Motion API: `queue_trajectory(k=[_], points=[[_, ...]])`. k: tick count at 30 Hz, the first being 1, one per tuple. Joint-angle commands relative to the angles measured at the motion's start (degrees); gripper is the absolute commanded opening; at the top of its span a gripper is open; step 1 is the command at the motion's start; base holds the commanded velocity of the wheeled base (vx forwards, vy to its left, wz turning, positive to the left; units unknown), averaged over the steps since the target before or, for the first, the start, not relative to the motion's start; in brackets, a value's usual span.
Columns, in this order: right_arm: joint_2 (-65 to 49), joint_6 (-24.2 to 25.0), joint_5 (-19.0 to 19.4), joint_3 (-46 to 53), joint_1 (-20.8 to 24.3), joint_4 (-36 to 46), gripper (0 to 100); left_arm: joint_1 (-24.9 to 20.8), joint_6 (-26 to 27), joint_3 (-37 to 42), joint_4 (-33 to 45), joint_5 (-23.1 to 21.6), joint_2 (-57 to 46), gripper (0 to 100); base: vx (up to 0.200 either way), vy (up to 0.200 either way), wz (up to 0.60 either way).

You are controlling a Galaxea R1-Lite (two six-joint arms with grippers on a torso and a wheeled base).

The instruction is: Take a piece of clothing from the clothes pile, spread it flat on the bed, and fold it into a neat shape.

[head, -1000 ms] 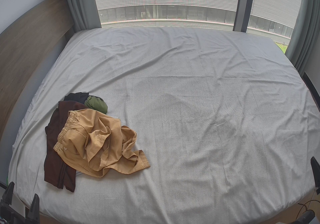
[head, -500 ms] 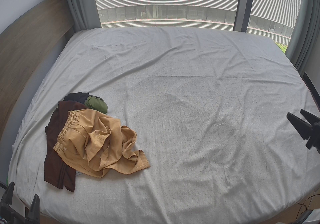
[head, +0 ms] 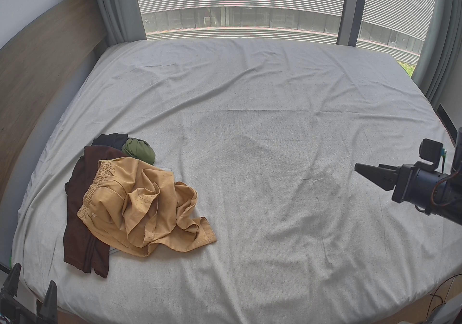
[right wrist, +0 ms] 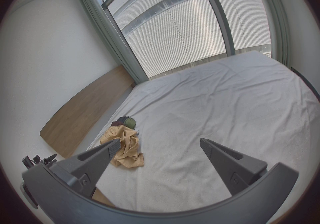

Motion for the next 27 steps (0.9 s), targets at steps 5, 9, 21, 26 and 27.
queue_trajectory(k=[5, 9, 21, 26, 27], points=[[11.32, 3.75, 4.59, -3.52, 1.53, -0.20, 100, -0.03, 0.01, 1.01, -0.01, 0.02, -0.75, 100, 0.000, 0.000, 0.00], [14.93, 4.10, 6.17, -4.93, 2.50, -0.20, 100, -0.03, 0.01, 1.01, -0.01, 0.02, -0.75, 100, 0.000, 0.000, 0.00], [30.22, 6.13, 5.73, -9.68, 9.00, -9.87, 100, -0.03, 0.01, 1.01, -0.01, 0.02, -0.75, 100, 0.000, 0.000, 0.00], [34.35, 6.39, 5.56, -12.05, 10.67, -10.66, 100, -0.03, 0.01, 1.01, -0.01, 0.02, -0.75, 100, 0.000, 0.000, 0.00], [35.49, 6.48, 5.56, -12.84, 11.20, -10.49, 100, -0.03, 0.01, 1.01, -0.01, 0.02, -0.75, 100, 0.000, 0.000, 0.00]])
